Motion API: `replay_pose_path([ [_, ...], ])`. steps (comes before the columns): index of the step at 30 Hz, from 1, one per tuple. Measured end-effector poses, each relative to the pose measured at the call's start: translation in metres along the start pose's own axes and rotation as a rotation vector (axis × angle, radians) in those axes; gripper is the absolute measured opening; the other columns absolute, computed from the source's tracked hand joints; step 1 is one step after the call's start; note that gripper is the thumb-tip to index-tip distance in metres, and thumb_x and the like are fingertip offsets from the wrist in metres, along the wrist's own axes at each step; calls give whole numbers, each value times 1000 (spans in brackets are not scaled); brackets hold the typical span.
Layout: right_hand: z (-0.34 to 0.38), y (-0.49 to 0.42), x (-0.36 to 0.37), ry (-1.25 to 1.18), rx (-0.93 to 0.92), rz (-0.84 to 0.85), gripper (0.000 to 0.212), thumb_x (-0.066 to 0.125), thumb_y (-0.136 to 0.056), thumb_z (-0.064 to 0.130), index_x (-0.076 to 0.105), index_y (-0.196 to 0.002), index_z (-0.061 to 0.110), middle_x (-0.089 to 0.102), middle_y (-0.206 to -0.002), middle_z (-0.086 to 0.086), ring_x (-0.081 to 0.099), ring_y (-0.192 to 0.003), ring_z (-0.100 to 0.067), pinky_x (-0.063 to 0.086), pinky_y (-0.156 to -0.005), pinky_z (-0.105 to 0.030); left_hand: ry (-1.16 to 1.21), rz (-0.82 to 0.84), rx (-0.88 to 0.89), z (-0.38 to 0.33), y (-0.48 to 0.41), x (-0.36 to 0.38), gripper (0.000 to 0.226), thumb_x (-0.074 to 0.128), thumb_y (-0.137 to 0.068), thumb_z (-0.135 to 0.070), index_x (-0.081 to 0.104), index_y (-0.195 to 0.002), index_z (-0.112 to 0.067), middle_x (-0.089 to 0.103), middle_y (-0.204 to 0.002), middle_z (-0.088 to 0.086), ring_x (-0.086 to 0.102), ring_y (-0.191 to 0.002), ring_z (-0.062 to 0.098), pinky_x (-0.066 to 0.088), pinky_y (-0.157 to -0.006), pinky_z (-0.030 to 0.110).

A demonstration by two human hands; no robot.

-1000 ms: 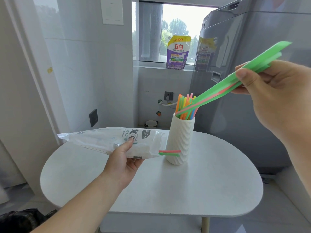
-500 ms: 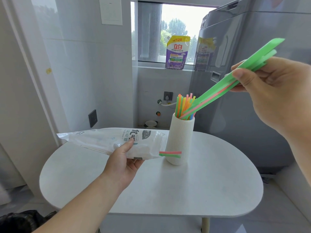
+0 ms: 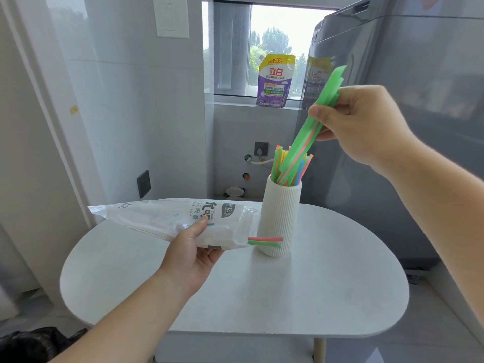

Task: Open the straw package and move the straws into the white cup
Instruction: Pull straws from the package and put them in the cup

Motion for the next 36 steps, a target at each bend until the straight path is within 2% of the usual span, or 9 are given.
replay_pose_path([
  [7, -14, -18, 27, 199, 95, 17, 29, 64, -96, 32, 76, -104, 7, 76, -93, -10, 70, -79, -28, 59, -82, -46, -6, 5, -8, -1, -1, 1, 24, 63, -97, -10, 65, -120, -11, 81, -94, 7, 78, -74, 19, 62, -55, 33],
  [12, -21, -23, 41, 280, 130, 58, 32, 61, -98, 34, 75, -98, 6, 70, -80, -6, 59, -60, -16, 48, -56, -27, -9, 4, -10, 0, -1, 1, 27, 63, -97, -9, 65, -124, -11, 80, -96, 8, 78, -74, 19, 62, -54, 32],
  [17, -32, -25, 55, 384, 191, 111, 36, 63, -95, 42, 75, -94, 8, 72, -90, -9, 67, -82, -25, 57, -65, -33, -8, 4, -6, 1, -1, 0, 27, 62, -97, -9, 64, -124, -11, 80, -97, 8, 78, -75, 19, 63, -56, 34],
  [20, -41, -22, 63, 446, 193, 117, 37, 65, -90, 47, 75, -93, 11, 71, -93, -7, 63, -100, -33, 59, -81, -44, -15, 10, -11, 1, 0, 2, 21, 62, -97, -9, 66, -118, -12, 80, -95, 6, 78, -74, 19, 62, -55, 33],
  [25, -47, -16, 69, 474, 153, 54, 33, 66, -89, 42, 64, -92, 10, 67, -93, -7, 63, -96, -32, 60, -78, -46, -29, 6, -8, 1, 0, 2, 18, 61, -98, -9, 67, -115, -12, 80, -94, 7, 77, -72, 18, 62, -53, 32],
  [28, -51, -15, 71, 440, 141, 32, 38, 69, -90, 34, 53, -116, 10, 63, -101, -7, 63, -94, -29, 59, -79, -43, -32, 8, -6, 0, 0, 2, 19, 61, -98, -9, 66, -116, -12, 80, -94, 6, 77, -72, 18, 61, -53, 31],
  [32, -51, -14, 72, 331, 102, 21, 86, 72, -90, 22, 15, -153, 30, 64, -110, -7, 65, -92, -26, 60, -78, -44, -34, 9, -15, 1, 1, 2, 21, 62, -98, -9, 66, -118, -11, 80, -95, 7, 77, -73, 19, 61, -54, 31],
  [34, -51, -14, 73, 365, 61, 61, 79, 68, -92, 20, 19, -153, 32, 66, -110, -7, 65, -94, -27, 59, -80, -45, -32, 5, -15, 1, 1, 1, 23, 62, -97, -9, 66, -120, -11, 80, -97, 7, 78, -74, 19, 61, -54, 32],
  [36, -51, -13, 74, 479, -3, 128, 51, 57, -98, 22, 43, -146, 25, 66, -126, -8, 59, -111, -30, 55, -91, -48, -28, 6, -13, 1, 1, 2, 22, 62, -98, -9, 66, -119, -11, 80, -97, 7, 78, -74, 19, 61, -54, 32],
])
Point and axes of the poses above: each hand's wrist, its own y-axis away from the middle knuckle, its own x-axis out of the palm, z = x × y, the point moved 1 cm from there along -y, towards the middle knuckle
